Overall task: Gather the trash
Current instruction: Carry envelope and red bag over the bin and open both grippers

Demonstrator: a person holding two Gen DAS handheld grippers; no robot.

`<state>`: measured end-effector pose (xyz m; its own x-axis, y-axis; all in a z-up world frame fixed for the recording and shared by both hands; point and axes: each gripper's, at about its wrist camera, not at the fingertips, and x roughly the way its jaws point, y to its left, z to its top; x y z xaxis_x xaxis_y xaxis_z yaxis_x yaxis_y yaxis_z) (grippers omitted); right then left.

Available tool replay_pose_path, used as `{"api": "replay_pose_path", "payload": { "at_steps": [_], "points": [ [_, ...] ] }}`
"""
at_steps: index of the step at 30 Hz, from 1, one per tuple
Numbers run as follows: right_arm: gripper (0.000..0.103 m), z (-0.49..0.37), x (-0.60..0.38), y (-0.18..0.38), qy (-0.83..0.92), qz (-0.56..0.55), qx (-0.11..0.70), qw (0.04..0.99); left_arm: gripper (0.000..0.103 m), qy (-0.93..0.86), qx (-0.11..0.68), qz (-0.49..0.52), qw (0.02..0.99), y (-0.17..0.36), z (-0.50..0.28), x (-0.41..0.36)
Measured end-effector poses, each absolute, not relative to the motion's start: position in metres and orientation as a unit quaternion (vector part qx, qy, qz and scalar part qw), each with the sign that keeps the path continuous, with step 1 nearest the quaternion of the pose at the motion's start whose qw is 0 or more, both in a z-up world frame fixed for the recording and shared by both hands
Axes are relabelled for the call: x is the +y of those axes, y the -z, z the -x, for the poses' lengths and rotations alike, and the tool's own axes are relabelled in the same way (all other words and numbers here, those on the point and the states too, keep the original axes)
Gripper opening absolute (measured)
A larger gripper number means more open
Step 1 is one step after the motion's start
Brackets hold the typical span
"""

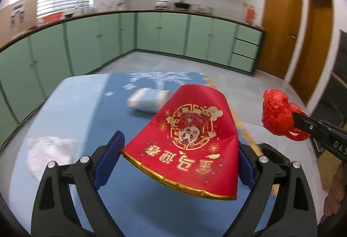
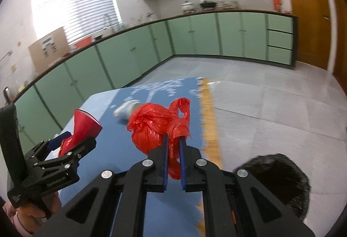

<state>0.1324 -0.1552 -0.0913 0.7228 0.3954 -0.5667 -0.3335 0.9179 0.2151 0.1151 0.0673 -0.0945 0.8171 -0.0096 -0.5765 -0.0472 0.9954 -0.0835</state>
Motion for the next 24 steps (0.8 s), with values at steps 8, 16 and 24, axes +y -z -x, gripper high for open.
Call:
{"api": "replay_pose_path", "payload": {
  "at_steps": [8,16,24],
  "points": [
    [0.009,-0.124,-0.242,0.098,-0.105,-0.077,0.315,0.940,0.089,0.078,0.304,0.027,0.949,0.101,-0.140,-0.016],
    [0.009,-0.116,-0.315,0.118,-0.025,-0.101,0.328,0.939,0.089,0.155,0.308,0.005,0.939,0.112,-0.161,-0.092],
    [0.009,-0.101,-0.363,0.137,0.027,-0.121,0.340,0.932,0.090,0.210,0.327,-0.025,0.921,0.136,-0.175,-0.146]
  ]
}}
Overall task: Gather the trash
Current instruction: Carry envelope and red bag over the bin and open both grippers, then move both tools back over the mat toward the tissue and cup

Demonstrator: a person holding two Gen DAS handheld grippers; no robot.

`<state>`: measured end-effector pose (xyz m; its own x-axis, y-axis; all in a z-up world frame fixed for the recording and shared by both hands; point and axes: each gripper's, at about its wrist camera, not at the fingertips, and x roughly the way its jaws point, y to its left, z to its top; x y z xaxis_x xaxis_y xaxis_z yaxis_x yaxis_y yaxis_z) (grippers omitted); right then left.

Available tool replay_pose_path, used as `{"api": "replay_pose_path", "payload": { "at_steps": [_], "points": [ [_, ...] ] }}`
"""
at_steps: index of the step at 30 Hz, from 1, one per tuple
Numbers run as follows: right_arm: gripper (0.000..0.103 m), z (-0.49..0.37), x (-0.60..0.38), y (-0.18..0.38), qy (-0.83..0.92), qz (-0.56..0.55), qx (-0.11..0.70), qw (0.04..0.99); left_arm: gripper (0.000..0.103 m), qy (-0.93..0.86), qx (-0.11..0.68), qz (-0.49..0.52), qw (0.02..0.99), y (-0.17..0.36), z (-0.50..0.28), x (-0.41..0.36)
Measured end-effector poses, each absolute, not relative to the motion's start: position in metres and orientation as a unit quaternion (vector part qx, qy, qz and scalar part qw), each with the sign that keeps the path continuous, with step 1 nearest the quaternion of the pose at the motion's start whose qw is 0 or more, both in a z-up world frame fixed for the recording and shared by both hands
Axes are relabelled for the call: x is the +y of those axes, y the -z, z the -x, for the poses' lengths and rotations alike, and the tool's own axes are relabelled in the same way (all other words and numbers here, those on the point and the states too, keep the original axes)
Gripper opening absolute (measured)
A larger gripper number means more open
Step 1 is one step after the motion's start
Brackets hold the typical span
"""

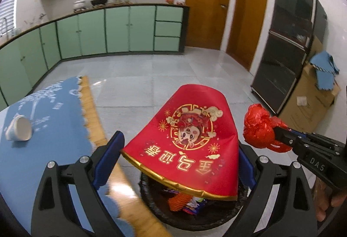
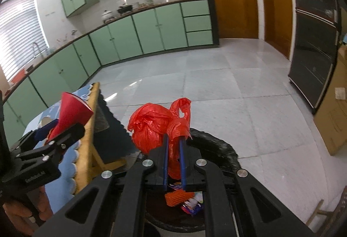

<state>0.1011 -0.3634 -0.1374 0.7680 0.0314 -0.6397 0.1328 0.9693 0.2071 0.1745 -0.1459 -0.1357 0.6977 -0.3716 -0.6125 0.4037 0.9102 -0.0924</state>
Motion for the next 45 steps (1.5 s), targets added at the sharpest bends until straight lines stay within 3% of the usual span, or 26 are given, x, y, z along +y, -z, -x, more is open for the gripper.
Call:
{"api": "replay_pose_path", "payload": {
  "at_steps": [11,31,33,35,45],
  "points": [
    [0.009,-0.098,-0.374,0.146,0.048,-0.130,0.346,0.928,0.092,0.250,0.361,-0.026,0.898,0.161,-0.179,-0.167],
    [0.009,-0.106,-0.374,0.157,0.039,-0.131,0.364,0.921,0.092,0.236,0.362,-0.018,0.902,0.153,-0.179,-0.155],
    [0.016,-0.110,-0.371,0.162,0.034,-0.126,0.377,0.917,0.092,0.229,0.360,-0.015,0.904,0.150,-0.178,-0.150],
    [0.042,-0.111,-0.368,0.163,0.044,-0.120,0.379,0.917,0.092,0.223,0.359,-0.012,0.906,0.148,-0.178,-0.144],
    [0.050,-0.118,-0.348,0.149,0.021,-0.115,0.361,0.925,0.092,0.166,0.345,0.010,0.924,0.131,-0.167,-0.084]
  ]
}}
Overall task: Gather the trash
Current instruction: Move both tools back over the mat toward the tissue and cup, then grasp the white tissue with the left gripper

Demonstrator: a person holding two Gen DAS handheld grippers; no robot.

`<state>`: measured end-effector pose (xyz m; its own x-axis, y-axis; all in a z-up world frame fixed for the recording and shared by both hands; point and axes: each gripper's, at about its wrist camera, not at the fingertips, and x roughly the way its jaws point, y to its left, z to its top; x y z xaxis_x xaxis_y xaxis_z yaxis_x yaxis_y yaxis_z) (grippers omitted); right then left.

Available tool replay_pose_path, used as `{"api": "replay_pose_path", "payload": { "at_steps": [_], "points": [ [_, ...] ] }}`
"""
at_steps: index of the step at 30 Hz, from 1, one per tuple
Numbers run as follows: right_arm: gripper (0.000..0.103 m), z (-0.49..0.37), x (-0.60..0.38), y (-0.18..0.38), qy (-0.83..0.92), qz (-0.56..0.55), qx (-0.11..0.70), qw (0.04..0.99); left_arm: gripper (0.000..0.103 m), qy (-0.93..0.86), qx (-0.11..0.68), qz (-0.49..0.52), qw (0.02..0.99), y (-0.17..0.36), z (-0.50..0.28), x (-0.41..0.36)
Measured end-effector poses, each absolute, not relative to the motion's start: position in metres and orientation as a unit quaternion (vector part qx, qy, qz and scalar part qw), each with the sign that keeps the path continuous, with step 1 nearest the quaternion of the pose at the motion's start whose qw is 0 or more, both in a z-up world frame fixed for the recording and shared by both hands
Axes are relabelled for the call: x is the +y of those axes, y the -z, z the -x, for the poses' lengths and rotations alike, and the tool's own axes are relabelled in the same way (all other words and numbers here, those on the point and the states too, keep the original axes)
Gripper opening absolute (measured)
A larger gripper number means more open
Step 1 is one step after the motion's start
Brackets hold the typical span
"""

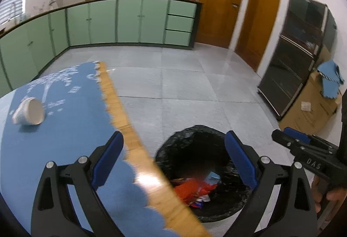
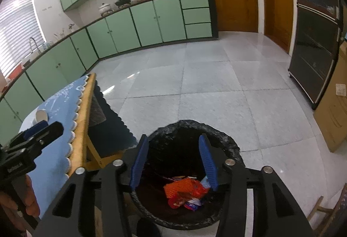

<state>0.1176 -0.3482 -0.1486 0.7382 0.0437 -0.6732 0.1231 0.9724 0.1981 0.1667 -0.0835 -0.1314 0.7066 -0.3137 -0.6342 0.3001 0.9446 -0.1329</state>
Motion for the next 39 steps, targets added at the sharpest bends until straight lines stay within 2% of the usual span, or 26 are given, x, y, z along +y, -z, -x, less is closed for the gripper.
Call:
{"api": "replay_pose_path", "payload": {
  "at_steps": [4,19,29,37,39],
  "points": [
    [0.058,-0.124,-0.323,0.139,-0.006,-0.106,0.349,0.931,0.092,0.118,0.332,0.015,0.936,0.122,-0.156,-0.046],
    [0.074,-0.144,-0.150,0.124,-0.181,-0.054,0.334,0.923,0.092,-0.174,0.311,0.029,0.934,0.111,-0.087,0.164],
    [0.075,-0.137,-0.069,0.132,-0.244,-0.008,0.346,0.906,0.092,-0.231,0.333,0.073,0.911,0.126,-0.064,0.253],
    [0.075,-0.145,-0.050,0.133,-0.247,0.001,0.350,0.904,0.091,-0.201,0.344,0.130,0.908,0.143,-0.078,0.277],
    [0.075,-0.148,-0.045,0.133,-0.249,0.005,0.349,0.903,0.080,-0.192,0.348,0.137,0.907,0.146,-0.081,0.279]
  ]
}}
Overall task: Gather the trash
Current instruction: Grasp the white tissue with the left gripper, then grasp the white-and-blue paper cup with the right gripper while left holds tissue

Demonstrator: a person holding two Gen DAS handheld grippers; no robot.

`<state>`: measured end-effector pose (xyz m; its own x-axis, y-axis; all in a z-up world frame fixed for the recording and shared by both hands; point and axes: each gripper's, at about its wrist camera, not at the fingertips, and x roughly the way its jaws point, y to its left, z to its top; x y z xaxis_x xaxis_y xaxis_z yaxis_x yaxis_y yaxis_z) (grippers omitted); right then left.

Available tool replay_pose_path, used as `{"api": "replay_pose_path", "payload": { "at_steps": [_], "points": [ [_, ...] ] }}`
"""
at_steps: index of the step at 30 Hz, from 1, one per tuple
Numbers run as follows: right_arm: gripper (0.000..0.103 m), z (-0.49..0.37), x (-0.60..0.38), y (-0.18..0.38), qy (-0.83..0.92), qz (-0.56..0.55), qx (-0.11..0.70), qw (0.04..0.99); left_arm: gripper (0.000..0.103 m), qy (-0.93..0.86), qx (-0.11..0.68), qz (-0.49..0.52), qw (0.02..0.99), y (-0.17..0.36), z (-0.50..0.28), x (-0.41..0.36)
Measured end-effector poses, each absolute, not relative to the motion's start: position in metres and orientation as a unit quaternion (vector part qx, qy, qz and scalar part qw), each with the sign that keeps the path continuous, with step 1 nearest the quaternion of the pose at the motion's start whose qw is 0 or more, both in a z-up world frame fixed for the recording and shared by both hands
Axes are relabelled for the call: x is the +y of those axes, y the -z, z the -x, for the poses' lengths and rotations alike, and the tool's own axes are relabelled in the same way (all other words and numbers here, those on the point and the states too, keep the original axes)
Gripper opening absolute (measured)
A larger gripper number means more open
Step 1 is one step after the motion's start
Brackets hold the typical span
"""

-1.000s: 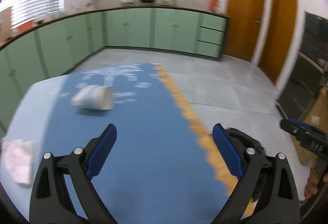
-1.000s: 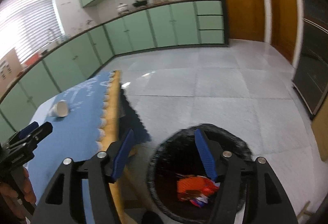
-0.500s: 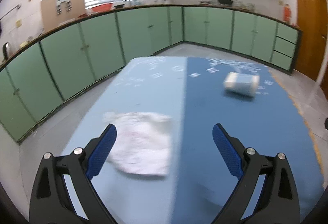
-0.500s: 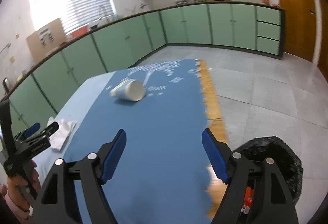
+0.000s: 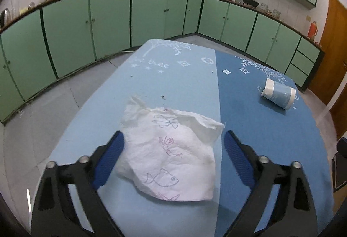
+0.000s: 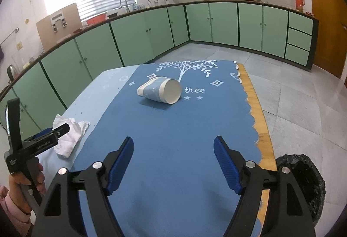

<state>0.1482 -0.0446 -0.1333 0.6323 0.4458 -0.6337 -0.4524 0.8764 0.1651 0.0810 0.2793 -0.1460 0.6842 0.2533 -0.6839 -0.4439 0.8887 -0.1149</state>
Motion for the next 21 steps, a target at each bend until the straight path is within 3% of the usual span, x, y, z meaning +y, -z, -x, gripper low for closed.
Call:
{"api": "replay_pose_path", "payload": {
  "at_steps": [2,5,10,21],
  "points": [
    [0.075,-0.153,-0.039,0.134,-0.252,0.009,0.350,0.902,0.055,-0.183,0.357,0.142,0.905,0.151,-0.084,0.281],
    [0.075,-0.158,-0.032,0.135,-0.256,0.012,0.350,0.901,0.030,-0.174,0.366,0.145,0.903,0.158,-0.089,0.279],
    [0.075,-0.167,-0.019,0.135,-0.260,0.013,0.351,0.900,0.000,-0.175,0.353,0.146,0.908,0.156,-0.089,0.275],
    [0.075,-0.202,0.005,0.131,-0.261,0.014,0.335,0.905,0.000,-0.177,0.289,0.139,0.931,0.114,-0.106,0.267]
  ]
}}
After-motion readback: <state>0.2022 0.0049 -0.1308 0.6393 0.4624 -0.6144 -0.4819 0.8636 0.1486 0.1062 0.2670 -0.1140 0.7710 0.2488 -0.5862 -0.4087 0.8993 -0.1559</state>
